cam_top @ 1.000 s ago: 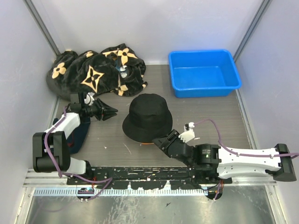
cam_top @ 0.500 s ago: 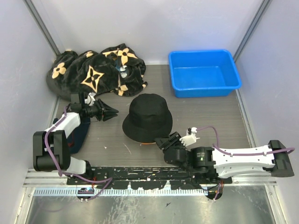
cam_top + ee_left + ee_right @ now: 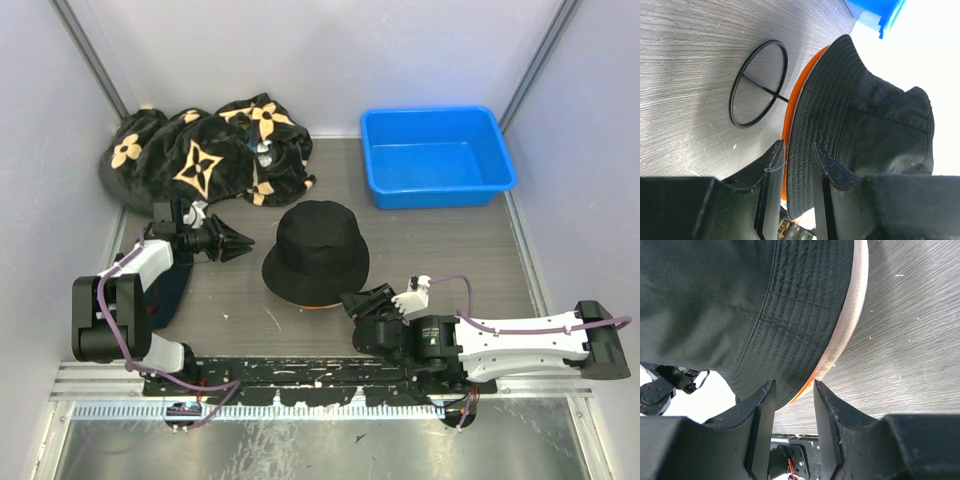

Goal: Stack the hats

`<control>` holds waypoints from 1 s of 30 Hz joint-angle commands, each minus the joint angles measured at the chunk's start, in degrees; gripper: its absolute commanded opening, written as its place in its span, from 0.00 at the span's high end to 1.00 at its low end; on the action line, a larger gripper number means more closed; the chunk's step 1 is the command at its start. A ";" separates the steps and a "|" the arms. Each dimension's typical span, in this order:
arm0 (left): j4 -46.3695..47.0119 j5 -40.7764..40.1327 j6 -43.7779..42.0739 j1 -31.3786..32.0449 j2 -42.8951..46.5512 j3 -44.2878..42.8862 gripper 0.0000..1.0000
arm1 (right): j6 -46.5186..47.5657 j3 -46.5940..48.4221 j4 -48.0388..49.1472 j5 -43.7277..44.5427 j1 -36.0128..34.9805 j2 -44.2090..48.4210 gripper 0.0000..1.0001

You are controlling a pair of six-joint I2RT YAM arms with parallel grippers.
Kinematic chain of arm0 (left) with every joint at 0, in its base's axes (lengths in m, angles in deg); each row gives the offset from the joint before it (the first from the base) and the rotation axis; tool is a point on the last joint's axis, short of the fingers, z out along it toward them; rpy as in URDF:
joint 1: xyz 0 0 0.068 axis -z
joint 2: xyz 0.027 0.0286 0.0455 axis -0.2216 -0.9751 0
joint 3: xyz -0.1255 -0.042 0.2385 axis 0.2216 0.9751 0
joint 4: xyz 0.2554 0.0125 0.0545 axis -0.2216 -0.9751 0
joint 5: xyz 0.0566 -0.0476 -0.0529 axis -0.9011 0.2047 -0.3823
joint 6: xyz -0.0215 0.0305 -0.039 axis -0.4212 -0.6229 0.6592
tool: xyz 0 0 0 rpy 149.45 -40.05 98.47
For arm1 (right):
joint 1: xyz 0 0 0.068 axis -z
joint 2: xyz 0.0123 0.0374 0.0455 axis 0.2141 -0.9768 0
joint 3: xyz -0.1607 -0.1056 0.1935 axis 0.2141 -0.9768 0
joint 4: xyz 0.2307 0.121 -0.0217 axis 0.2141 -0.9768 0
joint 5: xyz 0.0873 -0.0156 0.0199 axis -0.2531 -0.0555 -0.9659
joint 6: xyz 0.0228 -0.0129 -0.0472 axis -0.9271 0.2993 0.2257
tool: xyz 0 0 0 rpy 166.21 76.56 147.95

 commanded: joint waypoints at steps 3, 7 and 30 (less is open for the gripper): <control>-1.03 1.85 -1.16 -0.16 -0.95 -1.48 0.65 | -2.67 -0.43 -2.02 4.81 -0.41 0.88 0.56; -1.42 1.99 -1.52 -0.16 -1.07 -1.56 0.66 | -3.47 -0.48 -2.71 5.96 -0.40 0.73 0.56; -3.51 2.38 -3.42 -0.17 0.07 -0.72 0.66 | -6.46 -1.42 -1.87 9.54 -0.37 -1.53 0.48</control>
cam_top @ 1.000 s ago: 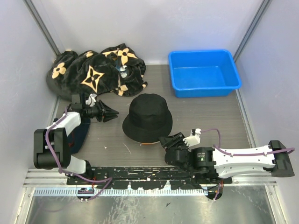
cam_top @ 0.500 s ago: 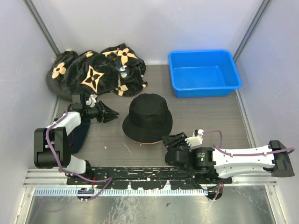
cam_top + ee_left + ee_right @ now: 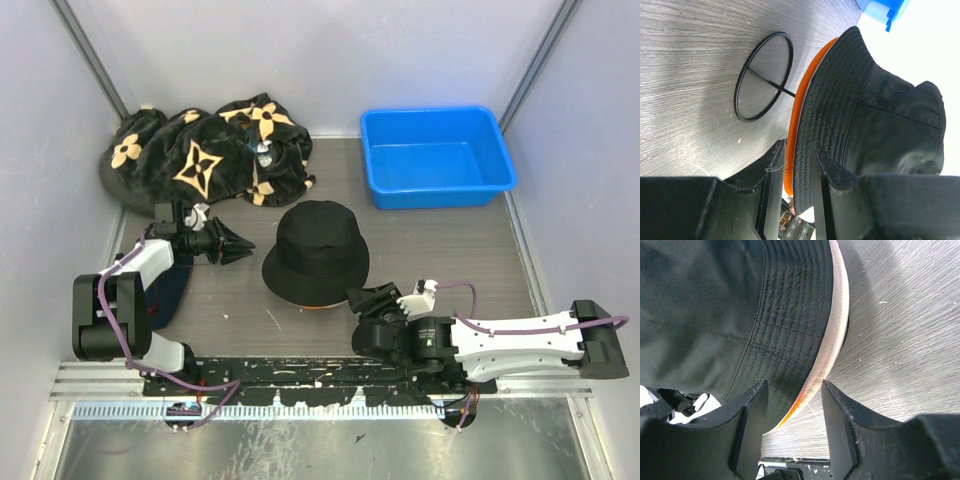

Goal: Stack the hats

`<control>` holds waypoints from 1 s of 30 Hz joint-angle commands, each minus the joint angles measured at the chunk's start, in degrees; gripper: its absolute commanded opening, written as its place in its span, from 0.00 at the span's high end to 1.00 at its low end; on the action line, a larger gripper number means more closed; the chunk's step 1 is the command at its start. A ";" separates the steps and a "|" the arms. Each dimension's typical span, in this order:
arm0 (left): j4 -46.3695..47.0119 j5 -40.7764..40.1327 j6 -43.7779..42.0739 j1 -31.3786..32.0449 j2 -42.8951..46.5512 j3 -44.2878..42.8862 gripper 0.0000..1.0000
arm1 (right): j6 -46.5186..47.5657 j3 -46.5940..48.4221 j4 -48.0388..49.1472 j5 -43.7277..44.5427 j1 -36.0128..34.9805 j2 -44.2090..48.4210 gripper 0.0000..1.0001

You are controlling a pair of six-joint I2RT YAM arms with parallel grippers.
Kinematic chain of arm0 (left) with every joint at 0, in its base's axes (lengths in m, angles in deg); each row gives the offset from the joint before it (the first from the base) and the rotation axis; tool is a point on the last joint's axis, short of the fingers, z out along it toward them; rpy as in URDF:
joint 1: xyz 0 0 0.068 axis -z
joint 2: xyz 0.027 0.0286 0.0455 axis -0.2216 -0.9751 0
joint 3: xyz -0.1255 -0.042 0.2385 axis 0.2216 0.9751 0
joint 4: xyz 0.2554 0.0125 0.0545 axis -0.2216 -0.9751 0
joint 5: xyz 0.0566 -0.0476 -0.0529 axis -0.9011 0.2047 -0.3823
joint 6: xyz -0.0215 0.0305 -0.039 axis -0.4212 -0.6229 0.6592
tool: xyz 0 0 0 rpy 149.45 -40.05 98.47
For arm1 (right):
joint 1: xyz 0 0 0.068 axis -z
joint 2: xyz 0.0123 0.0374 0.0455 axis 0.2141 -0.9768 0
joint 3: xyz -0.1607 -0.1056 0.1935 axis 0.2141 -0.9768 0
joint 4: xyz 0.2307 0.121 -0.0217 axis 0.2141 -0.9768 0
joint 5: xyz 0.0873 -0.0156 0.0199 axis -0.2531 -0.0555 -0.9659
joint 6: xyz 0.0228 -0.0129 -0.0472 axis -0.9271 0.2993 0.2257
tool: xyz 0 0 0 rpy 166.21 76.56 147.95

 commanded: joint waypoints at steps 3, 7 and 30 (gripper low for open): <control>-2.04 1.66 -1.59 -0.16 0.98 -0.66 0.66 | -1.57 -0.16 2.81 4.90 -0.33 -1.60 0.54; -2.44 1.83 -2.07 -0.16 0.89 -0.67 0.67 | -2.40 0.06 3.58 5.66 -0.37 -3.20 0.63; -1.34 2.34 -2.16 -0.17 0.45 0.37 0.68 | -14.24 -2.74 -4.40 -0.47 -0.16 -8.35 0.99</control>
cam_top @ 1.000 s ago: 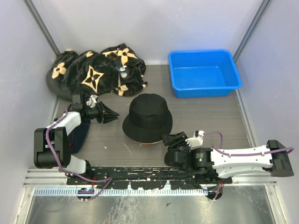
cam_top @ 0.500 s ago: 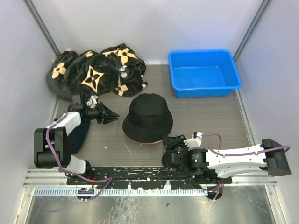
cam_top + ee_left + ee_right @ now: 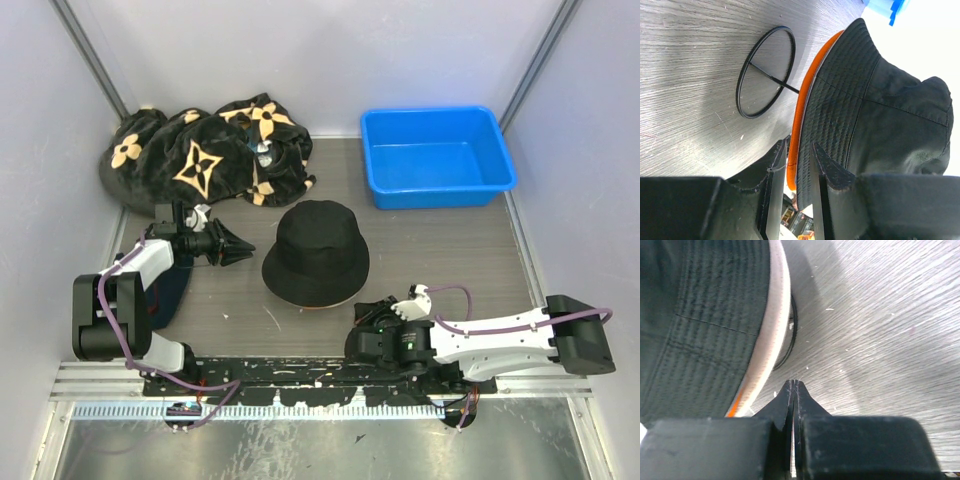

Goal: Stack the hats

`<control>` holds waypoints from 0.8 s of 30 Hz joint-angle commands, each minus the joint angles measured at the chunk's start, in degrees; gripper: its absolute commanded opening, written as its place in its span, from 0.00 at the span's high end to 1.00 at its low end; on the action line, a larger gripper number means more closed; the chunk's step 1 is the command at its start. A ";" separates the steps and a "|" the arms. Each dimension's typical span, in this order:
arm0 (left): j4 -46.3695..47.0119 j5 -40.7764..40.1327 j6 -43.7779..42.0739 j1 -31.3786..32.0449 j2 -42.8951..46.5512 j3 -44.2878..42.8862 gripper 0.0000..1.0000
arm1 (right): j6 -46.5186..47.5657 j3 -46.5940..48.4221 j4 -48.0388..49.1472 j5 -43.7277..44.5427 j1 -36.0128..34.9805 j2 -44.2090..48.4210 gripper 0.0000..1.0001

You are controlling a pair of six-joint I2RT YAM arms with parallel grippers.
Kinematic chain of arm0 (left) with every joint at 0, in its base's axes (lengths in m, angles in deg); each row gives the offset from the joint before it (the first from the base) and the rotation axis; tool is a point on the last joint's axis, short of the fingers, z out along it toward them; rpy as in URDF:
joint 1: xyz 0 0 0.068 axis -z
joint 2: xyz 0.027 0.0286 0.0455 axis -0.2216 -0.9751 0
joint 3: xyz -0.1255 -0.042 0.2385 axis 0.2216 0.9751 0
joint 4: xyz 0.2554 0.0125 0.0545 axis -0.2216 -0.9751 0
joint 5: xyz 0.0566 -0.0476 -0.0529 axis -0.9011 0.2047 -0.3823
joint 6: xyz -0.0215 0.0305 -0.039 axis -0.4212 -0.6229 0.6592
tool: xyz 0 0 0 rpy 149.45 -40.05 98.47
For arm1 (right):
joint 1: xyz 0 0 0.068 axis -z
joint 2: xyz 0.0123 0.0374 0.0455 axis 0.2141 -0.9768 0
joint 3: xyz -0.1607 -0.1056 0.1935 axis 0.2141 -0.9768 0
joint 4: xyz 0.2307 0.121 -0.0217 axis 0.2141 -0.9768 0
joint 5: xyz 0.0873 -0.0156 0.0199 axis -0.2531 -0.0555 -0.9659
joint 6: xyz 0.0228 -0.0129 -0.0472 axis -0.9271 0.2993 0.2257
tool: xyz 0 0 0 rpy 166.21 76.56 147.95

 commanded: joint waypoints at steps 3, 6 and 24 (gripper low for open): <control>0.94 1.67 0.79 -0.16 1.16 0.64 0.68 | -9.97 0.28 -3.35 0.64 -0.02 2.26 0.84; 2.32 1.45 1.93 -0.16 1.72 0.78 0.67 | -4.31 0.13 0.61 0.70 -0.32 7.11 0.52; 7.45 1.94 5.68 -0.20 0.56 1.24 0.67 | -0.24 -1.96 24.51 4.55 -7.39 -0.38 0.31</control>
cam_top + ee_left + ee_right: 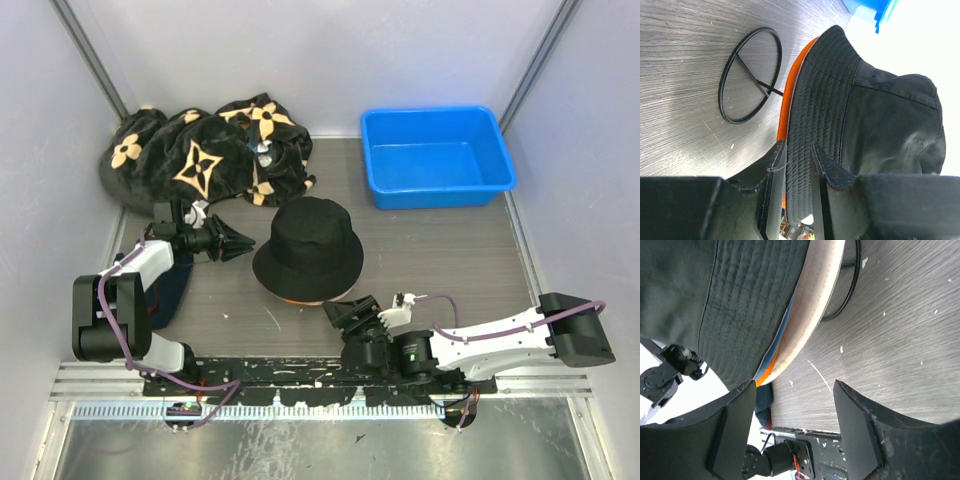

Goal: Stack the hats

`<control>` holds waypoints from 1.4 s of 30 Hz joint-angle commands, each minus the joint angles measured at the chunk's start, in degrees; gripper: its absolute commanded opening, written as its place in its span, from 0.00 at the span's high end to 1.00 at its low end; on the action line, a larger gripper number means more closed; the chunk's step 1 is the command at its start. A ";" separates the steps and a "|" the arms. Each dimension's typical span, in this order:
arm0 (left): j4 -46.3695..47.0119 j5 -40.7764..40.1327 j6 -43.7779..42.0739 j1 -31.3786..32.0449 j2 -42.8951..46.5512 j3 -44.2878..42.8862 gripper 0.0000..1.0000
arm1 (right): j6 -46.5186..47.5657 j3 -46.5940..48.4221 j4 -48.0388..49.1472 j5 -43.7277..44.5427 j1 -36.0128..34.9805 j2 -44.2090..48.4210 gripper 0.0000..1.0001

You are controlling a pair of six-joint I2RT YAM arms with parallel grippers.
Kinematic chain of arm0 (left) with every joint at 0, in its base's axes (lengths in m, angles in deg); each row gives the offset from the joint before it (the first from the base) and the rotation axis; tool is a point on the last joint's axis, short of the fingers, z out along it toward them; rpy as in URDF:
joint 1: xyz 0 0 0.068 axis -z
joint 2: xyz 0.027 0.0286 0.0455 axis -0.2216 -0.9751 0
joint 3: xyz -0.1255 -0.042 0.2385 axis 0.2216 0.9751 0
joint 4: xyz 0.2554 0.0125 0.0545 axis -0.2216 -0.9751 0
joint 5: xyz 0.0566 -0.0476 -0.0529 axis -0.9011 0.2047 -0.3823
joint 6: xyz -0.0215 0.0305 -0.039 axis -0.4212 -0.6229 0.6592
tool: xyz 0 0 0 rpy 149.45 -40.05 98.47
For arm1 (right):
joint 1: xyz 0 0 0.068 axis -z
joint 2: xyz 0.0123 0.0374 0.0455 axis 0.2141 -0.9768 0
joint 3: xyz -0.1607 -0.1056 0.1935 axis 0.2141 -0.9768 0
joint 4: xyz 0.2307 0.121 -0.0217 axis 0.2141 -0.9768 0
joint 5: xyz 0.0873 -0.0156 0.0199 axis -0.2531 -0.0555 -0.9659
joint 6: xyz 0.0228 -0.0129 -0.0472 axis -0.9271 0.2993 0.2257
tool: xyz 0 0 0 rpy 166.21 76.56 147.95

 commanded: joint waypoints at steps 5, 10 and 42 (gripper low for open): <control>2.00 2.55 0.59 -0.19 0.66 1.05 0.66 | -1.89 4.35 3.83 9.85 -5.90 -2.82 0.31; 1.37 2.60 -1.08 -0.16 0.32 2.63 0.66 | -3.60 2.32 7.90 14.91 -7.10 -3.62 0.31; -1.92 -0.68 -2.14 2.64 4.51 3.35 0.66 | -38.28 10.75 -36.09 22.97 -11.91 -10.30 0.31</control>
